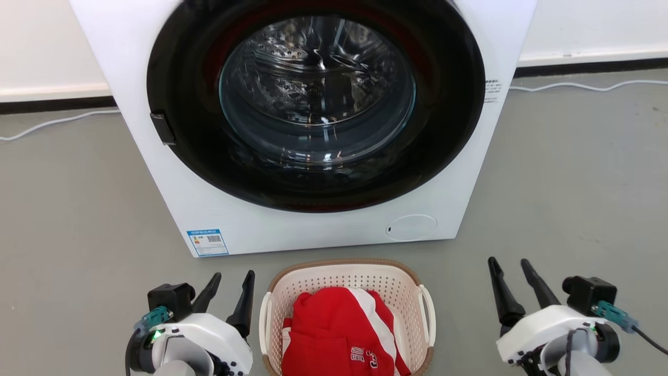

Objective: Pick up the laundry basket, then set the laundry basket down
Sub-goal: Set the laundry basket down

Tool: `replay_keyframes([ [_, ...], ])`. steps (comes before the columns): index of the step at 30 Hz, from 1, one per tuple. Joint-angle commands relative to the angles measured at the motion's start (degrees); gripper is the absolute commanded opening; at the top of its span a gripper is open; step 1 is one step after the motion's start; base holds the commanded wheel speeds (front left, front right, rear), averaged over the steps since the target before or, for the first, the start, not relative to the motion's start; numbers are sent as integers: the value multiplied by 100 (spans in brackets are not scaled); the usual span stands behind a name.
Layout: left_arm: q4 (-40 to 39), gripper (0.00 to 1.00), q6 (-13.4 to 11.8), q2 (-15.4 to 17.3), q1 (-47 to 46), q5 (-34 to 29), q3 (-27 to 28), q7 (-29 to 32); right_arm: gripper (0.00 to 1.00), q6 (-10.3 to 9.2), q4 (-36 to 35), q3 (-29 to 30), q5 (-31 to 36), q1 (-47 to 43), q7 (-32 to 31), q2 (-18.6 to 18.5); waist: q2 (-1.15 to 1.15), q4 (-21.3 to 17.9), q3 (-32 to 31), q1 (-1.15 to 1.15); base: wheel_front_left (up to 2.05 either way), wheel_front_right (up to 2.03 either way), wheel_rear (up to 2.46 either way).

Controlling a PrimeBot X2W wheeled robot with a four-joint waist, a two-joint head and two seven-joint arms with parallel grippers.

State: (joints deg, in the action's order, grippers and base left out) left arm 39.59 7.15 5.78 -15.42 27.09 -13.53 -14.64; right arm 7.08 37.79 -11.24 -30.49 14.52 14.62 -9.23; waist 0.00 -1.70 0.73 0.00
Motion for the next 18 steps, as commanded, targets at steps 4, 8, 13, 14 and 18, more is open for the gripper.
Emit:
replay_keyframes([
  [4, -502, 100, 34, 81, 44, -228, 257, -36, 100, 41, -551, 218, 289, -175, 38, 5, 0, 39, -51, 0, 0, 0, 0],
  [8, -875, 100, 34, 48, 192, -362, 394, -36, 100, 41, -961, 495, 529, -403, 38, 107, 0, 60, -86, 0, 0, 0, 0],
  [13, -1363, 100, 34, -14, 465, -506, 689, -36, 100, 41, -1509, 654, 776, -576, 38, 213, 0, 35, -138, 0, 0, 0, 0],
  [14, -1461, 100, 34, -31, 525, -535, 737, -36, 100, 41, -1625, 697, 837, -614, 38, 221, 0, 34, -147, 0, 0, 0, 0],
  [18, -1840, 100, 31, -91, 744, -681, 914, -36, 100, 41, -2043, 902, 1075, -782, 38, 265, 0, 42, -175, 0, 0, 0, 0],
])
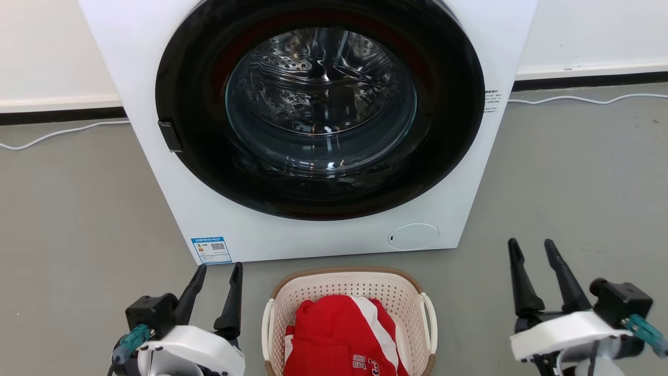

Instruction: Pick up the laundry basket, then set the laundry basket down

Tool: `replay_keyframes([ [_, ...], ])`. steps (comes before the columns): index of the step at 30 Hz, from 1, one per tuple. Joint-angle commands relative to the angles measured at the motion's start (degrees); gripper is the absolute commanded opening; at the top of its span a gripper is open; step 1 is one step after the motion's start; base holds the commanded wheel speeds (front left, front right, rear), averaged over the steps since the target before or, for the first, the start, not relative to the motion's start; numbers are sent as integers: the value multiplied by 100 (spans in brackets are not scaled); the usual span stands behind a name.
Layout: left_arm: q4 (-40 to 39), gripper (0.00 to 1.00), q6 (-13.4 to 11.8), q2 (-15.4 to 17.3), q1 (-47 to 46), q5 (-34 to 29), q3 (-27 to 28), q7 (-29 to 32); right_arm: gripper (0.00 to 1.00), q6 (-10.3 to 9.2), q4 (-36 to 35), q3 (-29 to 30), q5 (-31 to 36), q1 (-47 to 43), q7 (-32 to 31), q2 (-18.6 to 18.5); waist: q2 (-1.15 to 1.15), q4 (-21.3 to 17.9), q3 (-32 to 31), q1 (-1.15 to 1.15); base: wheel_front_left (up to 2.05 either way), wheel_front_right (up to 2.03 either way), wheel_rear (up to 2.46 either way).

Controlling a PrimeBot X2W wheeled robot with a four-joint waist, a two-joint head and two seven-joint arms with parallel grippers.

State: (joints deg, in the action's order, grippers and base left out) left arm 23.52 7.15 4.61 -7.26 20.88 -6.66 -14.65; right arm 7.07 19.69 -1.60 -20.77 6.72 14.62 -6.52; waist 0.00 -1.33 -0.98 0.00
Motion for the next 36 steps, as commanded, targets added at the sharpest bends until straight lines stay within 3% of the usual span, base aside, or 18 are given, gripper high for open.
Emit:
replay_keyframes([
  [1, -315, 100, 23, 12, -26, -98, 268, -35, 100, 42, -324, -2, 149, -41, 38, 7, 0, 8, -9, 0, 0, 0, 0],
  [12, -883, 100, 29, -112, 222, -220, 512, -35, 100, 42, -736, 220, 466, -280, 38, 113, 0, 32, -24, 0, 0, 0, 0],
  [36, -870, 100, 33, -136, 256, -214, 448, -35, 100, 42, -598, 244, 515, -236, 38, 120, 0, -5, -26, 0, 0, 0, 0],
])
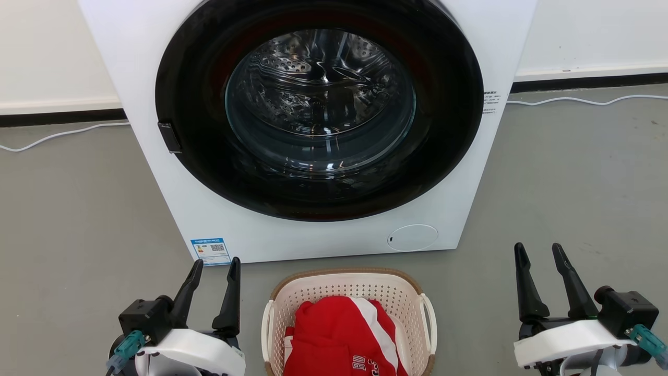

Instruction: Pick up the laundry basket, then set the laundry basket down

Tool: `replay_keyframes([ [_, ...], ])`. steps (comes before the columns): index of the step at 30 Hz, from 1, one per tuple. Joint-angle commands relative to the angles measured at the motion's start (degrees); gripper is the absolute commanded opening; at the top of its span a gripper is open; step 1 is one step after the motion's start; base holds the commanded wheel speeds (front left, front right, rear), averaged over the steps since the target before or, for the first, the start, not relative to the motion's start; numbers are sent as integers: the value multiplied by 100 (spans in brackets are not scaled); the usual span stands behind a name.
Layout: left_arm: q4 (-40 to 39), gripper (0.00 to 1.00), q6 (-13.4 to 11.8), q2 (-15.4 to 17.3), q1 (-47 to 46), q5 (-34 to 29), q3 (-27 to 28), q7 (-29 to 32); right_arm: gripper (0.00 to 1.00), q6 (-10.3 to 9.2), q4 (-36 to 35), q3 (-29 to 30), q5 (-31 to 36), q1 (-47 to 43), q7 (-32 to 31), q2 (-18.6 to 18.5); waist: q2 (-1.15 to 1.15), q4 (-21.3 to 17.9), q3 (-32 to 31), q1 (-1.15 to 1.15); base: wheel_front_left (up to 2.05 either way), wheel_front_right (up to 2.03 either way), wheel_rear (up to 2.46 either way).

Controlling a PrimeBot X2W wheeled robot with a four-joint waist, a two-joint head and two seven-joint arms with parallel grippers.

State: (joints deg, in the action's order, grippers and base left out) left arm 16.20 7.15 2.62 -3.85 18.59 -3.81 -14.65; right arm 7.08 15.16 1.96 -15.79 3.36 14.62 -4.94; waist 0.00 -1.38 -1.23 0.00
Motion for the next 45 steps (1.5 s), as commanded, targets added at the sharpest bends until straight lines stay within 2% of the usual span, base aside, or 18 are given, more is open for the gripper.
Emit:
replay_keyframes([
  [1, -139, 100, 33, 64, -91, 17, 176, -35, 100, 41, -132, -114, 15, 109, 38, -37, 0, -2, 2, 0, 0, 0, 0],
  [7, -222, 100, 34, 77, -81, 122, 102, -35, 100, 41, -115, -119, 13, 130, 38, -49, 0, -20, -1, 0, 0, 0, 0],
  [8, -22, 0, -1, 8, 2, 85, -47, 0, 0, -1, 41, -6, -3, 0, -1, 1, 0, -20, -2, 0, 0, 0, 0],
  [13, 137, 0, 0, -35, 49, 247, -23, 50, 0, 0, 201, 1, -167, -31, -61, 38, 0, -16, 1, -1, 0, 0, 0],
  [17, 117, 0, 1, -33, 46, 482, 13, 121, 0, 1, 182, 18, -415, -29, -132, 43, 0, -11, -7, -13, 0, 0, 0],
  [22, 106, 0, 2, -30, 35, 773, 55, 204, 0, 3, 166, 31, -721, -21, -210, 50, 0, -5, 10, -1, 0, 0, 0],
  [45, 46, 0, 8, -19, -21, 2051, 245, 575, 0, 10, 108, 108, -2066, 37, -574, 80, 0, 23, 37, 0, 0, 0, 0],
])
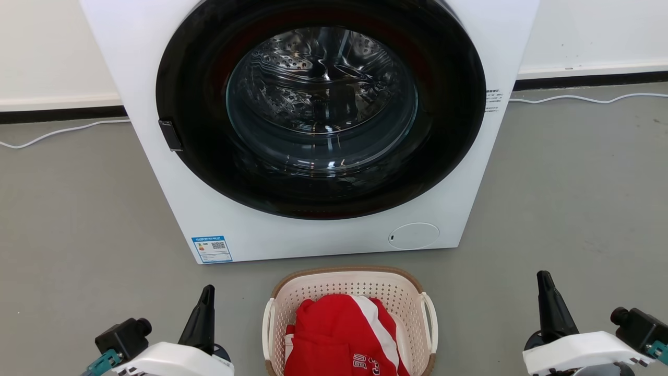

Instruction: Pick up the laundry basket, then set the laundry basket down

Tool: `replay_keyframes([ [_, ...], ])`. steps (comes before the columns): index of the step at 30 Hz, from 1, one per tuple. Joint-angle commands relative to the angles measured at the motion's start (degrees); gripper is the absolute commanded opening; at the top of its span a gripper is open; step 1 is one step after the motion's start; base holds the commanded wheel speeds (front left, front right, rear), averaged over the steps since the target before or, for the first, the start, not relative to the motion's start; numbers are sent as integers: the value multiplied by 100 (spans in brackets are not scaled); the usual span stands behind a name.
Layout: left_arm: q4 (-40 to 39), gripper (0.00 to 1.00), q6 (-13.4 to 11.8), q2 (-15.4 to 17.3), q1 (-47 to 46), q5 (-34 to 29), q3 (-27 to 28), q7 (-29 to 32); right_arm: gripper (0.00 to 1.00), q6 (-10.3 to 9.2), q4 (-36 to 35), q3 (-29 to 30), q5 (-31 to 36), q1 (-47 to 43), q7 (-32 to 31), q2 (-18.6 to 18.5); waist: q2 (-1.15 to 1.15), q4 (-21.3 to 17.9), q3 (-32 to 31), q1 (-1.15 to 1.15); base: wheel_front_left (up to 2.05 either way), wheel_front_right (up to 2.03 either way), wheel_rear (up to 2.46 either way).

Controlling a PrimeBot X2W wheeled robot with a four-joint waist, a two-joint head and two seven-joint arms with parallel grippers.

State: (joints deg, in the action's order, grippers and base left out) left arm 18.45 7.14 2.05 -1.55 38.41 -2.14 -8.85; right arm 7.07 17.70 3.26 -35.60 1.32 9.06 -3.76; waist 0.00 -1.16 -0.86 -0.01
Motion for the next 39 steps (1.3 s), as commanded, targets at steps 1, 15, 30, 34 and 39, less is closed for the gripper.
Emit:
replay_keyframes([
  [1, -182, 0, 10, 38, -254, 127, 87, 12, 0, 12, -149, -18, -146, 243, -35, -36, 0, 2, 1, 1, 0, 0, 0],
  [15, -222, 0, 14, 45, -287, 941, 208, 249, 0, 16, -183, 36, -1001, 281, -271, -16, 0, 19, 17, 1, 0, 0, 0],
  [30, -262, 0, 18, 52, -320, 1753, 330, 485, 0, 21, -217, 91, -1853, 319, -507, 3, 0, 37, 33, 1, 0, 0, 0],
  [34, -273, 0, 19, 54, -329, 1986, 365, 553, 0, 22, -227, 106, -2097, 329, -575, 8, 0, 42, 38, 1, 0, 0, 0],
  [39, -287, 0, 20, 57, -341, 2276, 409, 638, 0, 24, -239, 126, -2403, 343, -659, 15, 0, 48, 43, 1, 0, 0, 0],
])
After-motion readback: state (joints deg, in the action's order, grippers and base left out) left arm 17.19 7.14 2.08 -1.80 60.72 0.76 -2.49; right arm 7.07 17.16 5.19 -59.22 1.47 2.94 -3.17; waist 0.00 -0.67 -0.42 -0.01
